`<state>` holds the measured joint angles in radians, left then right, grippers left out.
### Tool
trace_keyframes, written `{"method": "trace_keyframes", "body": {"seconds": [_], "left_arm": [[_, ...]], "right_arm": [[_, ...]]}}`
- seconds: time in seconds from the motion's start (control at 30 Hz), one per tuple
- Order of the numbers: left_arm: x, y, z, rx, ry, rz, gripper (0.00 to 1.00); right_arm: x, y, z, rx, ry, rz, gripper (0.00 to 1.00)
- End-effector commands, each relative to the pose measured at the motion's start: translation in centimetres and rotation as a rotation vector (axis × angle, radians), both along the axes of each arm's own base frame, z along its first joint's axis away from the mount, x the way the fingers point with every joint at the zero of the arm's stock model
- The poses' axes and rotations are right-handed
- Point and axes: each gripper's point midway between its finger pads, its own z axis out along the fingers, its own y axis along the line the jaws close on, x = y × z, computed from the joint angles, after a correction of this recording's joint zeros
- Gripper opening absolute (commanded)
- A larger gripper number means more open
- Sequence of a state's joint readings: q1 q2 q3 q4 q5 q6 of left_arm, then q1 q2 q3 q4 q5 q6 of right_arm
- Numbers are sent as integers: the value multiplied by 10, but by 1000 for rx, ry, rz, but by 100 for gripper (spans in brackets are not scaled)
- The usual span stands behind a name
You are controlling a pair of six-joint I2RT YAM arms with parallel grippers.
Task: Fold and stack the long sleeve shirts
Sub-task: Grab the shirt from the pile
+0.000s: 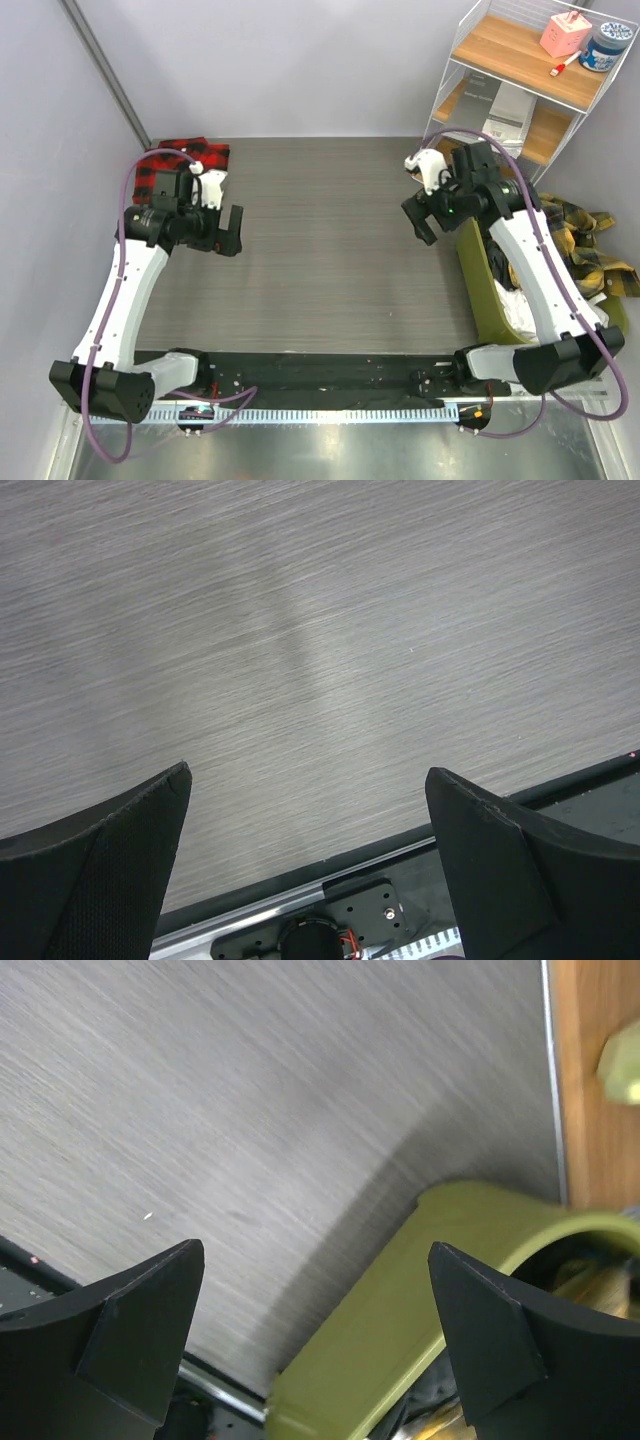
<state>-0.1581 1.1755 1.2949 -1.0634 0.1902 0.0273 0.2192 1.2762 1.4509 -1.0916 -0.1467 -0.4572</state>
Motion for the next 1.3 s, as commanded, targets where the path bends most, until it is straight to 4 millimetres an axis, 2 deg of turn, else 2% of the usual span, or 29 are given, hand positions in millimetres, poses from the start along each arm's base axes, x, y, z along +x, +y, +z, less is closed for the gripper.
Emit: {"method": "trace_keyframes", "body": {"seconds": [0.0,0.03,0.1,0.2,0.3,0.33,0.47,0.53,0.57,0.67,0.77,0.8,0.87,0.9,1.0,1.07,1.2,1.27], "left_arm": [[-1,4,15,16,-68,-2,100],[-1,4,16,17,-65,-1,100],[1,4,15,19,-56,1,100],[5,0,17,7,-56,-23,100],[9,-7,21,-22,-62,-45,100],[11,-9,19,-27,-53,-47,100],[18,-18,20,-65,-29,-74,100],[19,-25,17,-91,-4,-94,100],[20,-27,15,-99,4,-99,100],[24,-31,11,-113,19,-115,100],[26,-31,11,-106,32,-122,100],[27,-31,10,-103,40,-124,100],[28,-31,11,-96,38,-138,100],[29,-30,10,-93,41,-138,100],[30,-29,9,-81,47,-147,100],[30,-29,8,-80,56,-147,100],[29,-29,5,-77,58,-148,100],[31,-28,5,-73,55,-149,100]], "right_arm": [[22,-4,44,-82,-126,21,100],[24,-7,48,-98,-139,8,100],[26,-26,64,-173,-193,-60,100],[17,-52,79,-244,-235,-151,100],[3,-93,80,-244,-213,-303,100],[-9,-112,85,-253,-220,-375,100],[-38,-173,75,-392,-177,-613,100],[-47,-195,65,-433,-128,-699,100],[-51,-213,57,-443,-81,-761,100],[-55,-240,46,-441,-21,-837,100],[-46,-252,39,-442,-14,-847,100],[-43,-257,28,-443,15,-849,100],[-33,-262,18,-438,17,-834,100],[-29,-265,4,-432,59,-826,100],[-20,-264,-19,-387,119,-794,100],[-23,-264,-32,-373,165,-780,100],[-31,-253,-74,-291,297,-739,100],[-35,-249,-84,-267,331,-731,100]]}}
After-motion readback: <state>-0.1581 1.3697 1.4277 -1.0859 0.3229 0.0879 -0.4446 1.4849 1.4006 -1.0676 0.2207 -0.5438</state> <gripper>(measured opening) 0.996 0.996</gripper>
